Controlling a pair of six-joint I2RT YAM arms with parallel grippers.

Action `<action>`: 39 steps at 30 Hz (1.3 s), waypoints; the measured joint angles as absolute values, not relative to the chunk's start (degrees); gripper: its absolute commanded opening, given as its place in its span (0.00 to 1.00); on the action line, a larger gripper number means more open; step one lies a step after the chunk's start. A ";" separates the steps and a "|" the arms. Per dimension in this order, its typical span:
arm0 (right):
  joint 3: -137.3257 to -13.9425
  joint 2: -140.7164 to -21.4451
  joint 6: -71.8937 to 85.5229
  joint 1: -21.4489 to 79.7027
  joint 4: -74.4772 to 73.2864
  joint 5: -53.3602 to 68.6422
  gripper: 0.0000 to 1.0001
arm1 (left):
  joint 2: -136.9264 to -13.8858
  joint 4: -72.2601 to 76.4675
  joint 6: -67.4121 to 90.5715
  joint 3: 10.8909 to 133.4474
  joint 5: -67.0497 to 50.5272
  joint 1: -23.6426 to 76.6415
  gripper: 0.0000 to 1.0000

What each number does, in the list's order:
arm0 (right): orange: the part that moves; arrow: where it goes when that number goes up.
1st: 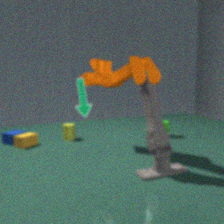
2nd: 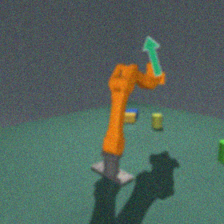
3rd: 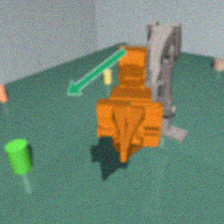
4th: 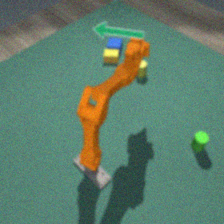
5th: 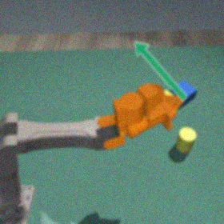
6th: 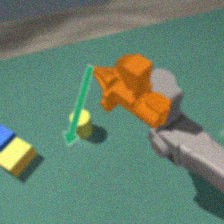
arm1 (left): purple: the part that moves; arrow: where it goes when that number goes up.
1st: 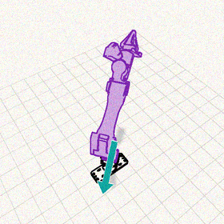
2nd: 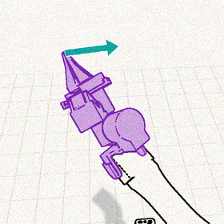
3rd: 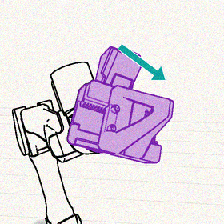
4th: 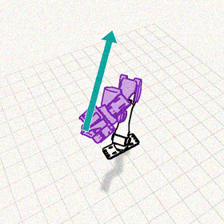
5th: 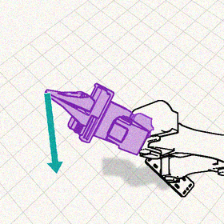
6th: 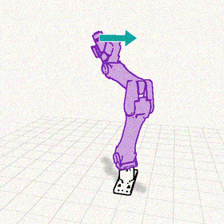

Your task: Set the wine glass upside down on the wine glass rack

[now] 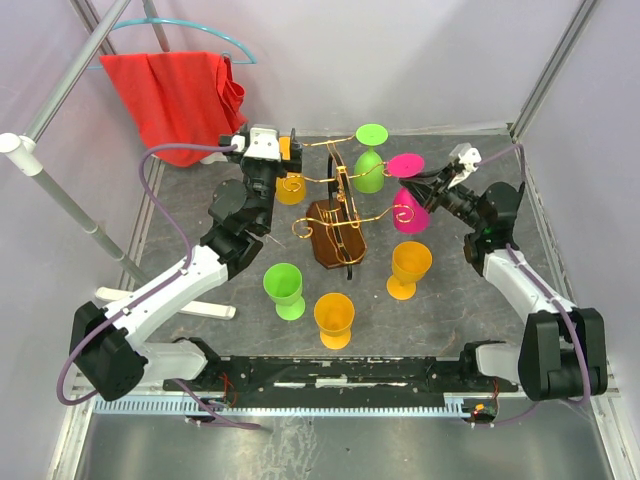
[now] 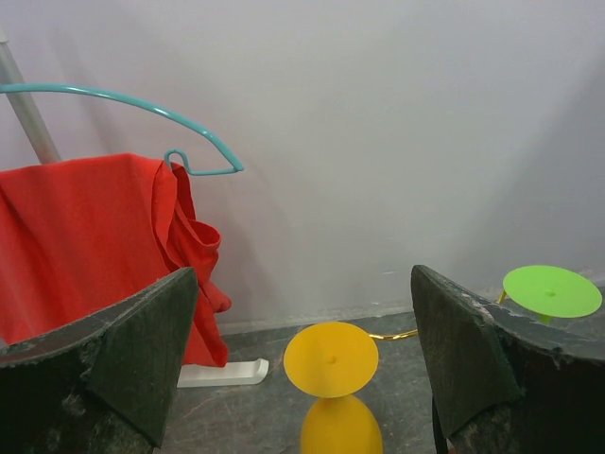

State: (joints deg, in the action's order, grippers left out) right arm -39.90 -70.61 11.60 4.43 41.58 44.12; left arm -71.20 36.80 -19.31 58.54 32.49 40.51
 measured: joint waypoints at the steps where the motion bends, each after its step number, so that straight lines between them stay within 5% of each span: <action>1: -39.68 -71.20 12.03 4.80 42.52 44.18 0.01 | -71.20 36.62 -19.31 58.54 32.49 40.51 0.99; 39: -40.88 -88.97 17.56 10.90 62.50 40.40 0.01 | -74.37 35.55 -19.31 59.33 34.04 40.47 0.99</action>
